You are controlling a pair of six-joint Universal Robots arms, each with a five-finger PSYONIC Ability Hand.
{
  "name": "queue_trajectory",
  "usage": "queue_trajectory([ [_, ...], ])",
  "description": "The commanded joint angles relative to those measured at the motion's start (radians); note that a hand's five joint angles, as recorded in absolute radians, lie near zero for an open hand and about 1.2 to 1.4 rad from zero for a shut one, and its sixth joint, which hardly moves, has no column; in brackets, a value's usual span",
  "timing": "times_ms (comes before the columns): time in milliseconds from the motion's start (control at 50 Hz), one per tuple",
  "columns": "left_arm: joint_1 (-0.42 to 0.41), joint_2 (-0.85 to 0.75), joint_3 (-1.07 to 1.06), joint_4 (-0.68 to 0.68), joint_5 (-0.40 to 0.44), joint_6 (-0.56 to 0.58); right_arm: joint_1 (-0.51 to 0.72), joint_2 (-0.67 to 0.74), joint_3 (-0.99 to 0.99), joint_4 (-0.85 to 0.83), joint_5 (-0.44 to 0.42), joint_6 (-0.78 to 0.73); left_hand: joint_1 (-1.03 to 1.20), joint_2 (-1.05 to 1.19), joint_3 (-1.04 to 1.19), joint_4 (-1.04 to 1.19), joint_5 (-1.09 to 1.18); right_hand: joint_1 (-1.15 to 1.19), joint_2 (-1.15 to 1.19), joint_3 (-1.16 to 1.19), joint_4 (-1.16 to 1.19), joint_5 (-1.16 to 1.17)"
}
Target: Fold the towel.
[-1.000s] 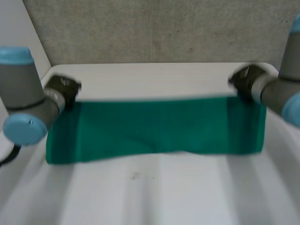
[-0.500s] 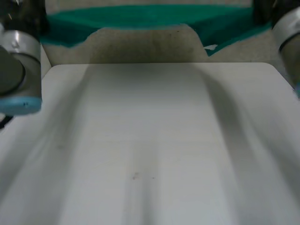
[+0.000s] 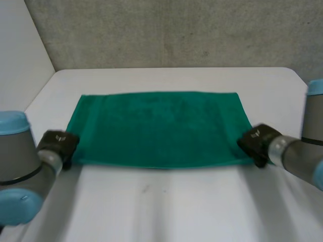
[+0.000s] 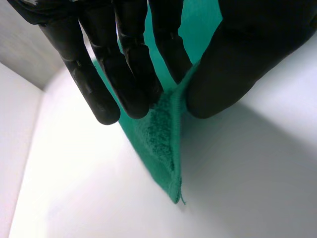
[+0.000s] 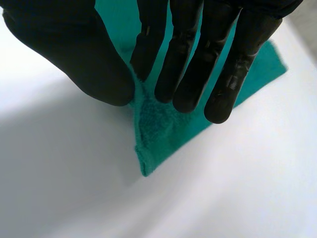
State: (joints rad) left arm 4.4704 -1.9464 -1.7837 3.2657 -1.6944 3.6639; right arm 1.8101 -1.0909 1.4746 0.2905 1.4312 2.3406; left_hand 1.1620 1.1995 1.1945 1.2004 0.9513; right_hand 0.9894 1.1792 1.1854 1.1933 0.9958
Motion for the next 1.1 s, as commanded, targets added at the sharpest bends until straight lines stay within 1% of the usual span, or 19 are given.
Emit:
queue_trajectory([
  [20,0.035,0.269,-0.154,-0.319,0.018,0.145,-0.086,-0.254,0.285,0.167,0.038,-0.368,0.234,0.197,0.202,0.196,0.270,0.407,0.217,0.211,0.203,0.226],
  [100,0.023,0.296,-0.146,-0.301,0.062,0.148,-0.094,-0.277,0.300,0.121,0.034,-0.396,0.234,0.197,0.202,0.196,0.270,0.407,0.217,0.211,0.203,0.226],
  [160,0.024,0.287,-0.125,-0.247,0.093,0.147,-0.087,-0.273,0.261,0.046,0.034,-0.335,0.234,0.197,0.202,0.196,0.270,0.407,0.217,0.211,0.203,0.226],
  [220,0.018,0.216,-0.074,-0.144,0.107,0.143,-0.086,-0.236,0.216,-0.022,0.035,-0.273,0.234,0.197,0.202,0.196,0.270,0.407,0.217,0.211,0.203,0.226],
  [260,0.006,0.126,-0.018,-0.065,0.102,0.148,-0.080,-0.176,0.155,-0.083,0.037,-0.215,0.234,0.197,0.202,0.196,0.270,0.407,0.217,0.211,0.203,0.226],
  [340,-0.031,-0.024,0.134,0.027,0.096,0.147,-0.040,-0.074,0.034,-0.160,0.045,-0.149,0.234,0.197,0.202,0.196,0.270,0.407,0.217,0.211,0.203,0.226],
  [420,-0.048,-0.182,0.312,0.074,0.084,0.147,-0.014,0.054,-0.114,-0.209,0.066,-0.124,0.234,0.197,0.202,0.196,0.270,0.407,0.217,0.211,0.203,0.226],
  [480,-0.060,-0.270,0.433,0.081,0.053,0.147,0.005,0.163,-0.244,-0.250,0.101,-0.124,0.234,0.197,0.202,0.196,0.270,0.407,0.217,0.211,0.203,0.226],
  [560,-0.073,-0.434,0.659,0.086,0.001,0.153,0.020,0.255,-0.367,-0.297,0.112,-0.126,0.234,0.197,0.202,0.196,0.270,0.407,0.217,0.211,0.203,0.226],
  [620,-0.073,-0.506,0.750,0.094,-0.002,0.156,0.021,0.379,-0.508,-0.323,0.114,-0.126,0.234,0.197,0.202,0.196,0.270,0.407,0.217,0.211,0.203,0.226],
  [760,-0.076,-0.657,0.914,0.135,0.012,0.160,0.034,0.557,-0.712,-0.324,0.136,-0.122,0.234,0.197,0.202,0.196,0.270,0.405,0.215,0.209,0.201,0.224],
  [780,-0.076,-0.661,0.914,0.150,0.019,0.160,0.037,0.569,-0.727,-0.324,0.146,-0.122,0.234,0.197,0.202,0.196,0.270,0.132,-0.058,-0.064,-0.072,-0.049],
  [800,-0.080,-0.664,0.906,0.179,0.037,0.160,0.047,0.586,-0.750,-0.324,0.169,-0.119,-0.100,-0.137,-0.132,-0.138,-0.063,-0.382,-0.572,-0.579,-0.586,-0.563],
  [840,-0.088,-0.663,0.891,0.203,0.061,0.160,0.055,0.589,-0.763,-0.324,0.198,-0.110,-0.822,-0.859,-0.854,-0.860,-0.785,-0.727,-0.917,-0.923,-0.931,-0.908],
  [860,-0.092,-0.661,0.882,0.210,0.070,0.160,0.060,0.589,-0.764,-0.324,0.221,-0.090,-0.987,-1.025,-1.020,-1.026,-0.951,-0.815,-1.005,-1.011,-1.019,-0.996],
  [880,-0.103,-0.649,0.850,0.233,0.088,0.160,0.061,0.589,-0.763,-0.324,0.227,-0.077,-0.952,-0.990,-0.985,-0.991,-0.916,-0.815,-1.005,-1.011,-1.019,-0.996],
  [920,-0.112,-0.626,0.817,0.253,0.101,0.159,0.060,0.586,-0.758,-0.324,0.230,-0.040,-0.987,-1.025,-1.020,-1.026,-0.951,-0.815,-1.005,-1.011,-1.019,-0.996],
  [960,-0.114,-0.579,0.764,0.290,0.105,0.159,0.064,0.543,-0.735,-0.318,0.229,0.029,-0.987,-1.025,-1.020,-1.026,-0.951,-0.815,-1.005,-1.011,-1.019,-0.996],
  [1100,-0.120,-0.419,0.597,0.348,0.096,0.151,0.051,0.292,-0.538,-0.318,0.177,0.196,-0.987,-1.025,-1.020,-1.026,-0.951,-0.815,-1.005,-1.011,-1.019,-0.996],
])
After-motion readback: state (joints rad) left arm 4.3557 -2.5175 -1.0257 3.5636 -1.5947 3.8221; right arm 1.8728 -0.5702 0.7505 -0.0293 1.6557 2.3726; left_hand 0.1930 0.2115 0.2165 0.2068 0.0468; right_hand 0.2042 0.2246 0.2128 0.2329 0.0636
